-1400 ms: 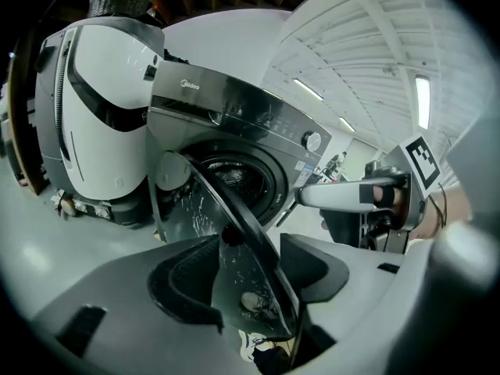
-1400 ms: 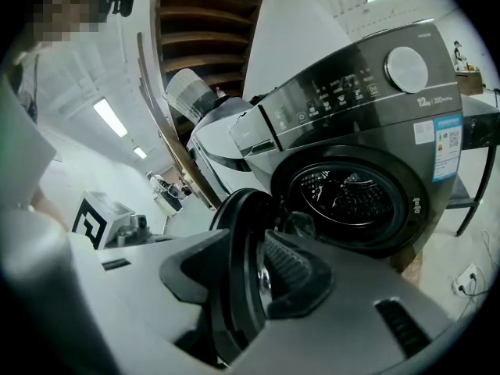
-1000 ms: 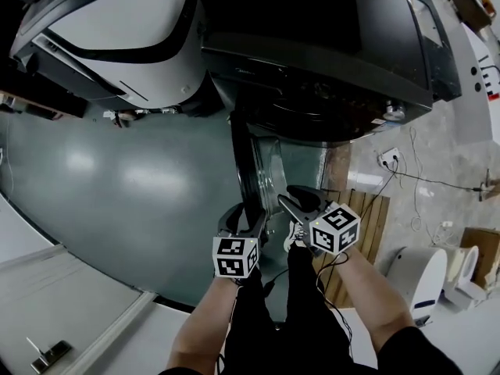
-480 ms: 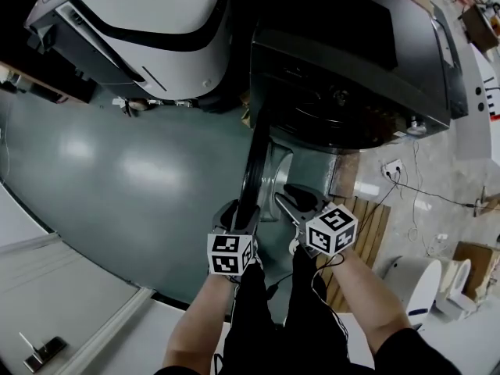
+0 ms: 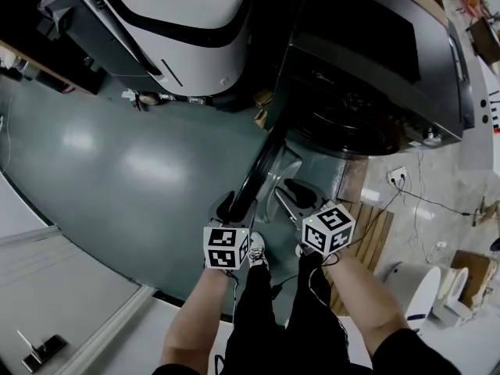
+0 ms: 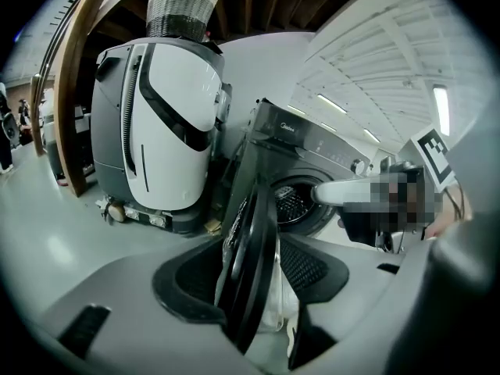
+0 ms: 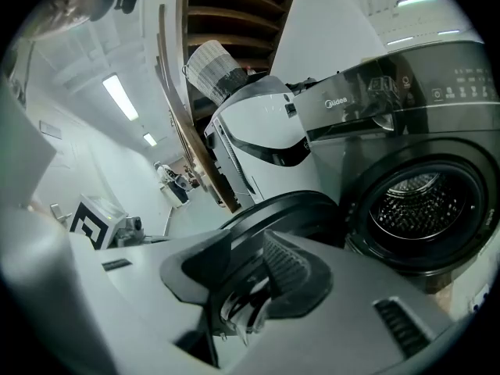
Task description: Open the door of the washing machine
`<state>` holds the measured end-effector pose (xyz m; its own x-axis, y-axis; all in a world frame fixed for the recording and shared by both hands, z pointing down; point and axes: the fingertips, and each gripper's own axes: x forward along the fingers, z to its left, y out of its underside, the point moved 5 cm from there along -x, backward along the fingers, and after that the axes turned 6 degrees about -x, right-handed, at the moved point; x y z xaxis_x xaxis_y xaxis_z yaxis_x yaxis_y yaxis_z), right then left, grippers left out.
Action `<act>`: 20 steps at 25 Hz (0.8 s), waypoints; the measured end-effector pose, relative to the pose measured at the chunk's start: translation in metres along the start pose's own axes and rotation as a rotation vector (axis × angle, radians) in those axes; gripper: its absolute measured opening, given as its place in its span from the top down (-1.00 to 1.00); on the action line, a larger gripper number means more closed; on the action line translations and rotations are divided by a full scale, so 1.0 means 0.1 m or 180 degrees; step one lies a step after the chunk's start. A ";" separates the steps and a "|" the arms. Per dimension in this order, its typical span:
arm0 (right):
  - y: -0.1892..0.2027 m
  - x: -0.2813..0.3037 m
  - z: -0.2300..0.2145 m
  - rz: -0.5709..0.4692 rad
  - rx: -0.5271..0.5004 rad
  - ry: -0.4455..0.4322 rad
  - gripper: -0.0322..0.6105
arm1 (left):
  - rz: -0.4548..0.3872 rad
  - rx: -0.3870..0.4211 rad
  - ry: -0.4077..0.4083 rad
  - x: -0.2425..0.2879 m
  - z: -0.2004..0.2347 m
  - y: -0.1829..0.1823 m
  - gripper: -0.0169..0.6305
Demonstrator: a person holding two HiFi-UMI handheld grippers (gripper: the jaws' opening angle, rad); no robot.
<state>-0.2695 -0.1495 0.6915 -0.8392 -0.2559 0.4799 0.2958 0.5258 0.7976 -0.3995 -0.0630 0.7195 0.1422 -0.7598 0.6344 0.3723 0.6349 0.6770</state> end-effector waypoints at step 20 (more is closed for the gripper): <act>-0.15 0.29 0.23 -0.0076 -0.0004 0.0011 0.46 | -0.0077 0.0187 -0.0133 -0.03 0.62 -0.35 0.19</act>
<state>-0.3091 -0.1460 0.6846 -0.8445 -0.2711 0.4619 0.2762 0.5185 0.8093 -0.4696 -0.0741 0.7172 0.0949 -0.7693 0.6319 0.3204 0.6245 0.7122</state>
